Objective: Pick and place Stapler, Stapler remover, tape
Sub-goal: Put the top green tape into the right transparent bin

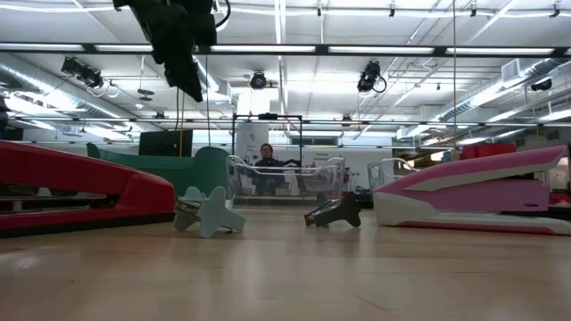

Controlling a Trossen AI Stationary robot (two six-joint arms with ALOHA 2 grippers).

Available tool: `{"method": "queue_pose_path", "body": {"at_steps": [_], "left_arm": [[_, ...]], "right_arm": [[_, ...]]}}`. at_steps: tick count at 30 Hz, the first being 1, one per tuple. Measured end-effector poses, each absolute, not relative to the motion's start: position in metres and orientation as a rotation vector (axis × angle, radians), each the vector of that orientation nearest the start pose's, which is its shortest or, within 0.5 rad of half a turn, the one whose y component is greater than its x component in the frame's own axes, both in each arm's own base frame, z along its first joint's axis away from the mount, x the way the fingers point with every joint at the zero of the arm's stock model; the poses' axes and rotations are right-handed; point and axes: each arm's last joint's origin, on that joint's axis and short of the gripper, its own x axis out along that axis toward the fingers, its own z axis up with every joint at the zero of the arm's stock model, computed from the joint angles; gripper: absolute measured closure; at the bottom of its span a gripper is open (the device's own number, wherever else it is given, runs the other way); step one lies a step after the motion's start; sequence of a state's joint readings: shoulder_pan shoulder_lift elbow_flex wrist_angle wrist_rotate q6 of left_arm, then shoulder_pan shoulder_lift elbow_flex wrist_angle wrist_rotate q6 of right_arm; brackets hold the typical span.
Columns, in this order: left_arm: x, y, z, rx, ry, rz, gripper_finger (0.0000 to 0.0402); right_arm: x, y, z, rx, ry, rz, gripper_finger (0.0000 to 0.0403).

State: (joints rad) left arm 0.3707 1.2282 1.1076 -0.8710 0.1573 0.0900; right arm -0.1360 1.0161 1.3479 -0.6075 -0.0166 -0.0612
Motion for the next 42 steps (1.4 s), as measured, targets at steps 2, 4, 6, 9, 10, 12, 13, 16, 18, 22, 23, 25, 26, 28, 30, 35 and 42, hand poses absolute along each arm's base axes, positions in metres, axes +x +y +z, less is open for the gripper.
{"method": "queue_pose_path", "body": {"at_steps": [2, 4, 6, 9, 10, 12, 13, 16, 18, 22, 23, 25, 26, 28, 30, 35, 42], "left_arm": [[0.223, 0.072, 0.302, -0.144, 0.973, 0.136, 0.0227], [0.226, 0.064, 0.301, -0.113, 0.978, 0.118, 0.0227], [0.228, 0.055, 0.301, -0.086, 0.983, 0.1, 0.0227], [0.23, 0.044, 0.301, -0.055, 0.986, 0.062, 0.0227], [0.231, 0.04, 0.301, -0.047, 0.987, 0.049, 0.0227], [0.231, 0.035, 0.301, -0.035, 0.996, 0.036, 0.0227], [0.231, 0.032, 0.3, -0.037, 1.008, 0.05, 0.0227], [0.228, 0.028, 0.298, -0.052, 1.054, 0.107, 0.0227], [0.226, 0.026, 0.297, -0.043, 1.085, 0.112, 0.0227], [0.223, 0.022, 0.295, -0.025, 1.125, 0.113, 0.0227], [0.223, 0.021, 0.294, -0.018, 1.129, 0.109, 0.0227], [0.224, 0.02, 0.293, -0.006, 1.135, 0.099, 0.0227], [0.225, 0.019, 0.292, 0.006, 1.141, 0.089, 0.0227], [0.226, 0.017, 0.29, 0.026, 1.155, 0.071, 0.0227], [0.228, 0.016, 0.288, 0.046, 1.165, 0.054, 0.0227], [0.232, 0.015, 0.283, 0.052, 1.187, 0.046, 0.0203], [0.237, 0.015, 0.277, 0.07, 1.218, 0.023, 0.0139]], "right_arm": [[0.184, -0.025, 0.438, -0.04, 0.279, -0.11, 0.0401], [0.184, -0.025, 0.438, -0.04, 0.278, -0.11, 0.0401], [0.184, -0.025, 0.438, -0.04, 0.279, -0.111, 0.0401], [0.184, -0.025, 0.438, -0.04, 0.278, -0.111, 0.0401], [0.184, -0.025, 0.438, -0.04, 0.279, -0.11, 0.0401], [0.184, -0.025, 0.438, -0.04, 0.278, -0.11, 0.0401], [0.184, -0.025, 0.438, -0.04, 0.278, -0.11, 0.0401], [0.184, -0.025, 0.438, -0.04, 0.278, -0.11, 0.0401], [0.184, -0.025, 0.438, -0.04, 0.278, -0.11, 0.0401], [0.184, -0.025, 0.438, -0.04, 0.278, -0.11, 0.0401], [0.184, -0.025, 0.438, -0.04, 0.278, -0.11, 0.0401], [0.184, -0.025, 0.438, -0.04, 0.278, -0.109, 0.0401], [0.184, -0.025, 0.438, -0.04, 0.277, -0.109, 0.0401], [0.184, -0.025, 0.438, -0.04, 0.277, -0.108, 0.0401], [0.184, -0.025, 0.438, -0.04, 0.277, -0.108, 0.0401], [0.184, -0.025, 0.438, -0.04, 0.277, -0.108, 0.0401], [0.184, -0.025, 0.438, -0.04, 0.277, -0.107, 0.0401]]}}
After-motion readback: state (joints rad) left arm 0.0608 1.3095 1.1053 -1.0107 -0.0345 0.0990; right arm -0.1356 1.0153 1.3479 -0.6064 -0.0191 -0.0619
